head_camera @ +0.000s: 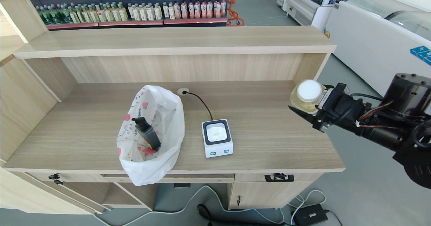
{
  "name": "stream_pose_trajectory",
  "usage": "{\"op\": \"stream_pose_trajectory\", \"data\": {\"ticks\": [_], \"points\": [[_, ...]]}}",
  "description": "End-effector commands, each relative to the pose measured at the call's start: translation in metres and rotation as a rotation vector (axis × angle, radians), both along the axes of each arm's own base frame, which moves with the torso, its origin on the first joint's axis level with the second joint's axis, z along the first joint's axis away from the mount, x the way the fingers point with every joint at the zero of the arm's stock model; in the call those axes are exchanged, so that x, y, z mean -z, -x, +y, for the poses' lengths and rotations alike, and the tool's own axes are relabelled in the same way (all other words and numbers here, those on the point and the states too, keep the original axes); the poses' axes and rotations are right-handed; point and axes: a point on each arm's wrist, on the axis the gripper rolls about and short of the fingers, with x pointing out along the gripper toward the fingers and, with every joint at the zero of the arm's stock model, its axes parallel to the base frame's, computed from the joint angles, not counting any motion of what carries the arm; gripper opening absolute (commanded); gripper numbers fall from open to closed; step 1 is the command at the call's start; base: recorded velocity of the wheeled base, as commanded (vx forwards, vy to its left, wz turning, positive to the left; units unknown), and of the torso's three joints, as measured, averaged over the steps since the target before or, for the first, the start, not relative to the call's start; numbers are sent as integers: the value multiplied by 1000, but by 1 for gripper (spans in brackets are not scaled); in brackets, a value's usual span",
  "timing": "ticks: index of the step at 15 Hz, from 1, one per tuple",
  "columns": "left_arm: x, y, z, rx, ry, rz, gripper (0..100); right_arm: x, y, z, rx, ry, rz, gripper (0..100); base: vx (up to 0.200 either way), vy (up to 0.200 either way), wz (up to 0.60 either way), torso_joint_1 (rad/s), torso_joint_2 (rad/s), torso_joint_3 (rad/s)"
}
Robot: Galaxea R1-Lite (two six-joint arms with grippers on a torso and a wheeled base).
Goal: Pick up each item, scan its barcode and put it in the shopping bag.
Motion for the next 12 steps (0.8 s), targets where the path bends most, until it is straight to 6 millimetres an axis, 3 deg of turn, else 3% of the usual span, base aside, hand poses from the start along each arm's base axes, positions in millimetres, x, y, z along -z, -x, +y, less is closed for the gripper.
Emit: {"op": "stream_pose_trajectory", "data": {"ticks": [1,7,10,12], "points": [[0,0,0,-2,0,0,100,6,-4,4,-10,-6,6,0,0,200,0,7,2,7],[0,0,0,0,0,0,100,15,-14,21,-92,-27,4,0,0,200,0,2,1,4],[0,0,0,0,-1,0,100,14,-28,26,-121,-27,-16,0,0,200,0,2,4,2],[0,0,0,0,-1,0,100,17,-33,27,-121,-25,-16,0,0,0,0,0,0,0]]}}
